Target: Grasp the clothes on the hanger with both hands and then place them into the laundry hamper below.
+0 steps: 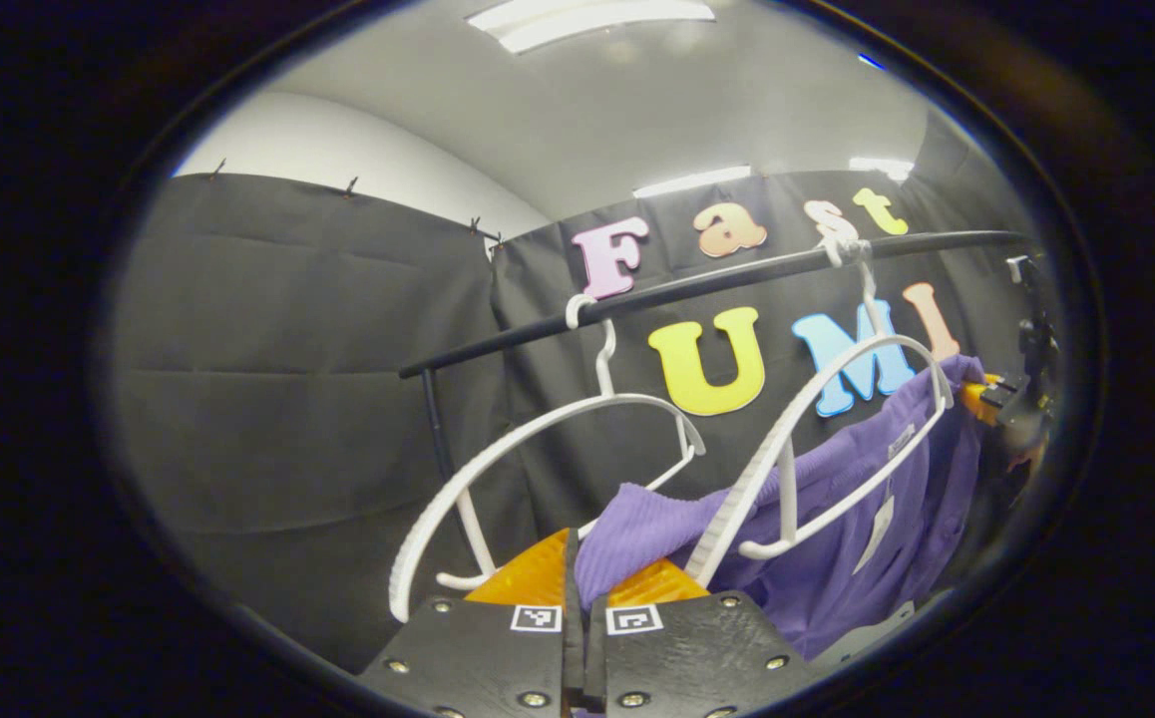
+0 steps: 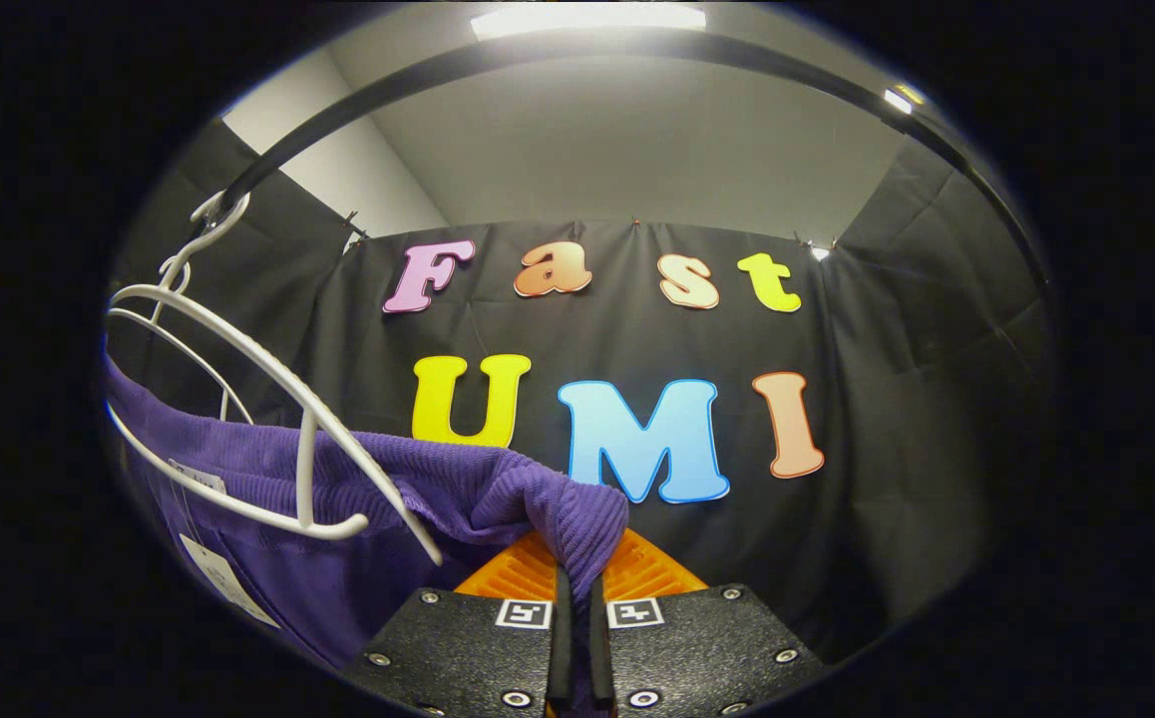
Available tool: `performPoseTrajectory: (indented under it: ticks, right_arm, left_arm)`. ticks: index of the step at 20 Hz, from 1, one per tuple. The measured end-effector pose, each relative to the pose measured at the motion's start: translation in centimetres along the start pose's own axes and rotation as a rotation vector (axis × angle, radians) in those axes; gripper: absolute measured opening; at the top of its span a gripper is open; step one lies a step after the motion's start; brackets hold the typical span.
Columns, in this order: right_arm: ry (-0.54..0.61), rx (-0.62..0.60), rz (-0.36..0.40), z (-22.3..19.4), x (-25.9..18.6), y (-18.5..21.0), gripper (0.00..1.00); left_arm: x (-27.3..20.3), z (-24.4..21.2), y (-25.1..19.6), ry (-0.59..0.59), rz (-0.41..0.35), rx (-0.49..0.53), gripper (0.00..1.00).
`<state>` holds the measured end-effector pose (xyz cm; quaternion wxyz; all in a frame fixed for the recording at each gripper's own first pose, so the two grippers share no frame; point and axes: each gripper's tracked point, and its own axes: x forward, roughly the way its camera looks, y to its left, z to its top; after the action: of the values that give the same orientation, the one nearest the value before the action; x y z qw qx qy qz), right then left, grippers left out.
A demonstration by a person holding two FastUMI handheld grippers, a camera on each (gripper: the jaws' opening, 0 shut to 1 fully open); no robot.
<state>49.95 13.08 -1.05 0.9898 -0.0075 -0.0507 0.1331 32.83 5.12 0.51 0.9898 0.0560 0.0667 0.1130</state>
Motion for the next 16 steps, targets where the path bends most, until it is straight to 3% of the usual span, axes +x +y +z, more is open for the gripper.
performPoseTrajectory:
  ticks: [8,16]
  right_arm:
    - [0.124,-0.019,0.035,-5.3,-1.5,0.5,0.06]
    - [0.154,-0.076,0.042,-6.1,-9.2,0.9,0.06]
  left_arm:
    - [-1.2,-4.1,-1.1,0.081,-0.015,-0.044,0.01]
    - [-6.2,-8.1,-1.2,0.128,-0.051,-0.081,0.01]
